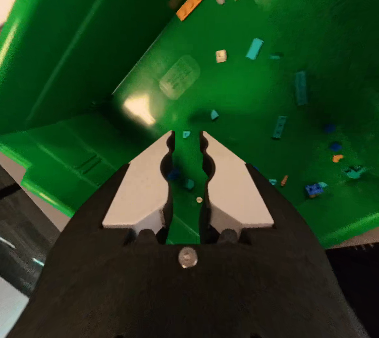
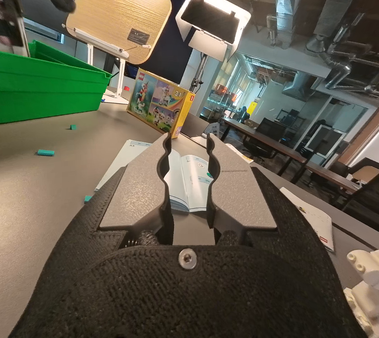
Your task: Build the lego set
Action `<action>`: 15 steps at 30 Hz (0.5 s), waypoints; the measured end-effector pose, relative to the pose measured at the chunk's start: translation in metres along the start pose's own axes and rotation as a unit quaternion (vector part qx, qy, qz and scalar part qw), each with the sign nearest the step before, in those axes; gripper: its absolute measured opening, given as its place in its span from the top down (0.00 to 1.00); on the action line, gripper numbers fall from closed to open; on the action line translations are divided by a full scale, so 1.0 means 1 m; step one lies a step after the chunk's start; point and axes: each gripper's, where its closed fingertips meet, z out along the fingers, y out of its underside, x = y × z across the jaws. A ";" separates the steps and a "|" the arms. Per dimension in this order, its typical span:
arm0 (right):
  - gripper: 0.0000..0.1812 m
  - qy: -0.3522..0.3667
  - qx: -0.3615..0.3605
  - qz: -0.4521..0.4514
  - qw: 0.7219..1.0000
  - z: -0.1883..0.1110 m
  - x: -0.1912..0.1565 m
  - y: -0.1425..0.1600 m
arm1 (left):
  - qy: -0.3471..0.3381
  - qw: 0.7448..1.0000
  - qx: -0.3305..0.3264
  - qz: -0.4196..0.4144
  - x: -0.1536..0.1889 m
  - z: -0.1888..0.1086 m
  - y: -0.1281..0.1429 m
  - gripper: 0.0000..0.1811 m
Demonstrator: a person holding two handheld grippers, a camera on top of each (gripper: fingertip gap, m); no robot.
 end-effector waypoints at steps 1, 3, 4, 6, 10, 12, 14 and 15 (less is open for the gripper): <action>0.82 -0.001 0.000 0.000 1.000 0.000 0.000 0.000 | -0.002 1.000 -0.015 -0.010 -0.006 0.006 0.002 0.88; 0.82 -0.005 0.000 -0.001 1.000 0.000 -0.001 0.000 | 0.003 0.999 -0.038 -0.028 -0.012 0.015 0.008 0.88; 0.82 -0.006 0.000 -0.001 1.000 0.000 -0.002 0.000 | 0.015 0.998 -0.044 -0.037 -0.010 0.018 0.009 0.88; 0.82 -0.010 0.000 -0.003 1.000 0.000 -0.004 0.000 | 0.039 0.997 -0.051 -0.051 -0.005 0.021 0.011 0.88; 0.82 -0.017 -0.001 -0.007 1.000 0.000 -0.007 0.000 | 0.038 0.996 -0.059 -0.052 -0.004 0.023 0.013 0.87; 0.82 -0.020 -0.001 -0.010 1.000 0.000 -0.009 -0.001 | 0.042 0.996 -0.061 -0.053 -0.002 0.024 0.013 0.88; 0.82 -0.022 -0.002 -0.013 1.000 0.001 -0.010 -0.001 | 0.044 0.995 -0.064 -0.055 -0.001 0.026 0.014 0.88; 0.82 -0.022 -0.002 -0.014 1.000 0.001 -0.010 -0.001 | 0.042 0.996 -0.061 -0.054 -0.001 0.025 0.013 0.89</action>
